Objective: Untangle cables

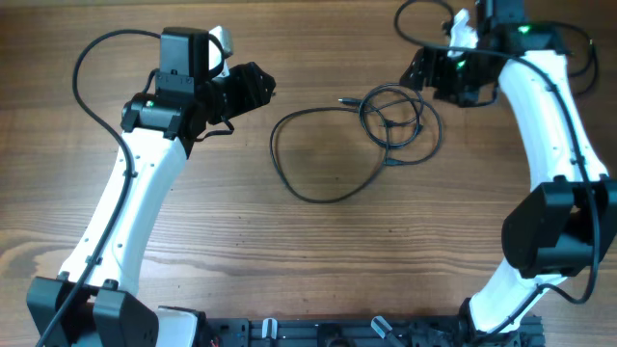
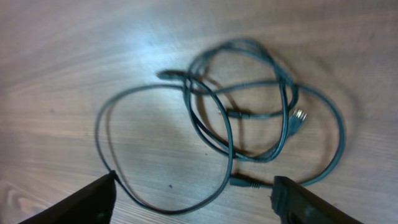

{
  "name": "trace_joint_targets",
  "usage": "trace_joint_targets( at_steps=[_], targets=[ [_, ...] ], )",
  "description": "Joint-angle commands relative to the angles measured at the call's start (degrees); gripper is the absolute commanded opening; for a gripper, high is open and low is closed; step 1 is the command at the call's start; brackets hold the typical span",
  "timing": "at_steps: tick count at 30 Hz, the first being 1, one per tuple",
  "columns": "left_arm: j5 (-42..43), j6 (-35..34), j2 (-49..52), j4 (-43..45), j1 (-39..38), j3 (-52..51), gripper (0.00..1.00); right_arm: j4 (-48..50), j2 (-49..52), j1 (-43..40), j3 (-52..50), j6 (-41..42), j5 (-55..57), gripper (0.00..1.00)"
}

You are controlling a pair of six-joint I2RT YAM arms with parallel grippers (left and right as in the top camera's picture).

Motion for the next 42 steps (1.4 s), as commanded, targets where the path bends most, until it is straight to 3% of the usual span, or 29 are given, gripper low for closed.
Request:
trace_joint_targets(
  at_steps=[1,6,12,42],
  targets=[
    [-2.19,-1.03,0.72,-0.46,0.74,0.57,0.61,3.76,1.07,0.81,-5.46,4.42,3.61,0.73],
    [-2.19,-1.88,0.72,-1.07,0.92,0.57,0.61,9.62,1.07,1.09,-12.70,7.37,3.76,0.61],
    [-2.19,-1.88,0.72,-1.73,0.90,0.57,0.61,14.05,1.07,1.09,-18.18,10.54,5.05,0.56],
    [-2.19,-1.86,0.74,-1.95,0.90,0.57,0.64,14.60,1.07,1.09,-20.59,10.58,6.62,0.55]
  ],
)
